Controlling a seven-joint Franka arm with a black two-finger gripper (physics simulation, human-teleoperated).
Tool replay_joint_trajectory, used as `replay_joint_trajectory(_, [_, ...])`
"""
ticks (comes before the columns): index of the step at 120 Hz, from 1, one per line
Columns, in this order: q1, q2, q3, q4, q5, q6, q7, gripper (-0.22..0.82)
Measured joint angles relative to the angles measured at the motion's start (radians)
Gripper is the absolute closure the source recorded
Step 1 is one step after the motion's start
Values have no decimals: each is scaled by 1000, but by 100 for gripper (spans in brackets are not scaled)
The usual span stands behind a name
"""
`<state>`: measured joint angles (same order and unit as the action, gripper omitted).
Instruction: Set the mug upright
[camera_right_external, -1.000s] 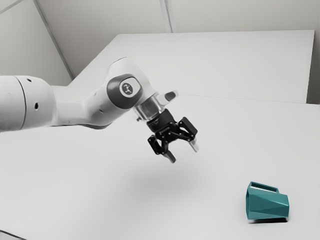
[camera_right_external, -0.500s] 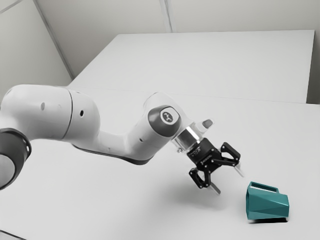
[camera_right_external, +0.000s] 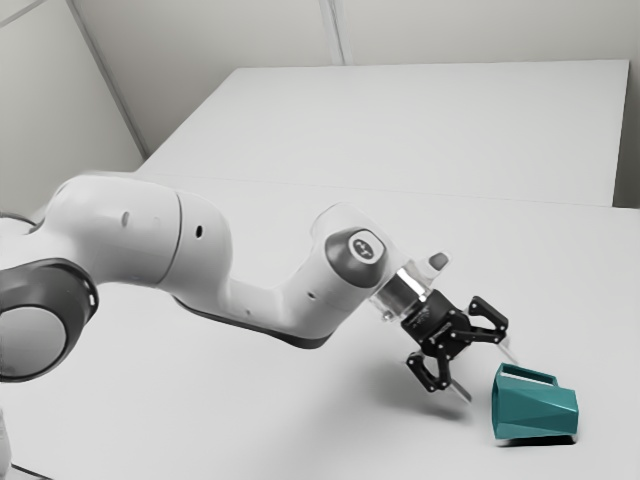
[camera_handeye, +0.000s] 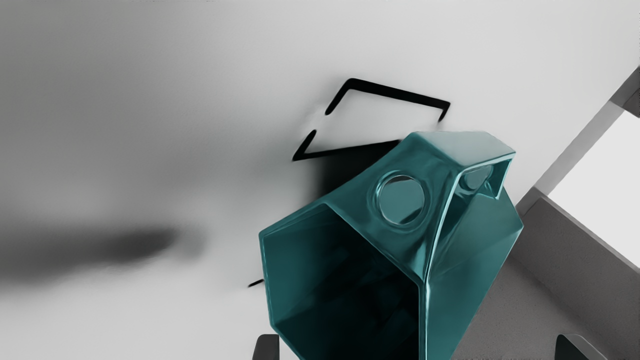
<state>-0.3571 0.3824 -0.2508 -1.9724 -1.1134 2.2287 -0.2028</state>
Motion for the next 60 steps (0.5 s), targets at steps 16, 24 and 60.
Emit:
replay_joint_trajectory(16, [0, 31, -7, 34, -13, 1, -1, 0])
replay_joint_trajectory(24, [0, 54, -9, 59, -20, 0, -2, 0])
replay_joint_trajectory(60, [0, 153, -37, 145, -71, -2, 0, 0])
